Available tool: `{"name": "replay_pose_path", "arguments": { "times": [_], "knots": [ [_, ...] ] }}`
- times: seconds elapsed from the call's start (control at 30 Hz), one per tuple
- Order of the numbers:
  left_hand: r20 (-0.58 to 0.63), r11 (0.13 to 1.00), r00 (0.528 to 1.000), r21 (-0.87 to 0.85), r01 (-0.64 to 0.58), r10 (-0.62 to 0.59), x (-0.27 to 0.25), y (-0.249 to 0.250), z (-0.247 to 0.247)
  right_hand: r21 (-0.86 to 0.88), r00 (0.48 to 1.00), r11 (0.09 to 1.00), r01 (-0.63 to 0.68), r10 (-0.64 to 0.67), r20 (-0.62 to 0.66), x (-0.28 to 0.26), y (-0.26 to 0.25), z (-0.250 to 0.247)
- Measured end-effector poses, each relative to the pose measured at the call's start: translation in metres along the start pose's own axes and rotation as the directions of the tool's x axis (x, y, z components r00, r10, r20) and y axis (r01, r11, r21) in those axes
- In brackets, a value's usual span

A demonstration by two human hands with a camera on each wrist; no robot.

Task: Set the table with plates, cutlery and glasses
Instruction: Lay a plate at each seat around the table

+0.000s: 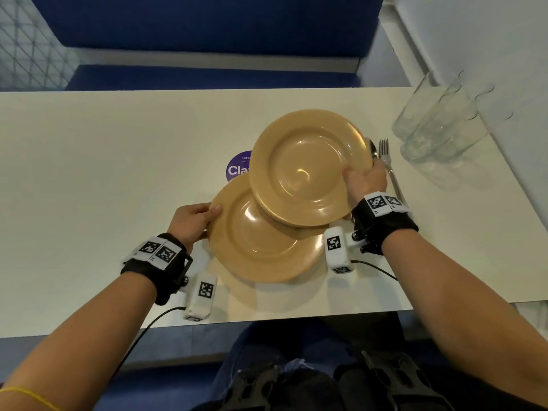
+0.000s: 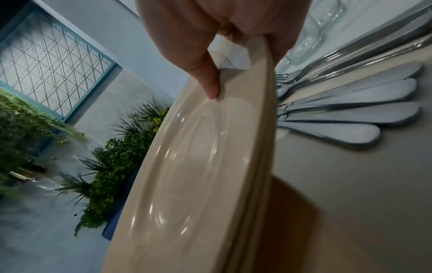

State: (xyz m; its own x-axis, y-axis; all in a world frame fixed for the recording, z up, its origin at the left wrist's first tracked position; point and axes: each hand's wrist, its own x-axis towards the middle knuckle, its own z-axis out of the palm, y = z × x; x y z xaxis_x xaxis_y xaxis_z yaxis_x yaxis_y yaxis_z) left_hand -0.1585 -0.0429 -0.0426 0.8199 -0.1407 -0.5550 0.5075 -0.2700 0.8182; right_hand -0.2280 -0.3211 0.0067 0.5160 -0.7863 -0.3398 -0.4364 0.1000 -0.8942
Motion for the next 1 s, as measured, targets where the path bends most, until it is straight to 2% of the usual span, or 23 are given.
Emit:
{"name": "replay_pose_path", "arguments": {
  "times": [0.1,0.23,0.33,0.4,0.47,0.53,0.6,0.7,0.83,1.0],
  "knots": [
    [0.014,0.997,1.000,0.077,0.014,-0.015,-0.002,-0.013,0.001,-0.011,0.997,1.000,-0.015,0.015,0.076,-0.006,0.005,0.011],
    [0.016,0.981,1.000,0.192,-0.002,-0.001,-0.001,-0.023,0.001,-0.108,0.987,0.994,0.011,0.006,0.158,-0.015,0.009,0.027],
    [-0.021,0.961,1.000,0.277,-0.011,0.017,0.005,-0.027,-0.011,-0.174,0.983,0.984,0.022,0.010,0.182,-0.022,0.011,0.043],
    [-0.077,0.956,0.995,0.290,-0.045,0.070,0.011,-0.026,-0.021,-0.205,0.980,0.978,0.048,-0.006,0.201,-0.028,0.010,0.057],
    [-0.151,0.984,0.984,0.162,-0.070,0.095,0.018,-0.021,-0.032,-0.223,0.976,0.973,0.066,-0.017,0.216,-0.035,0.007,0.072],
    [-0.187,0.995,0.982,-0.083,-0.055,0.039,0.024,-0.010,-0.042,-0.220,0.974,0.972,0.085,-0.034,0.225,-0.041,0.002,0.090],
    [-0.191,0.977,0.982,-0.209,-0.041,0.001,0.032,-0.002,-0.058,-0.220,0.971,0.970,0.105,-0.053,0.233,-0.048,-0.003,0.112],
    [-0.147,0.967,0.988,-0.243,-0.080,0.045,0.048,0.005,-0.093,-0.222,0.970,0.968,0.117,-0.063,0.235,-0.061,-0.010,0.148],
    [-0.114,0.971,0.990,-0.217,-0.105,0.082,0.067,0.014,-0.165,-0.268,0.974,0.954,0.135,-0.077,0.213,-0.092,-0.016,0.213],
    [-0.198,0.993,0.973,0.047,-0.108,0.116,0.098,0.013,-0.264,-0.285,0.965,0.943,0.172,-0.102,0.243,-0.144,-0.018,0.297]
  ]
}}
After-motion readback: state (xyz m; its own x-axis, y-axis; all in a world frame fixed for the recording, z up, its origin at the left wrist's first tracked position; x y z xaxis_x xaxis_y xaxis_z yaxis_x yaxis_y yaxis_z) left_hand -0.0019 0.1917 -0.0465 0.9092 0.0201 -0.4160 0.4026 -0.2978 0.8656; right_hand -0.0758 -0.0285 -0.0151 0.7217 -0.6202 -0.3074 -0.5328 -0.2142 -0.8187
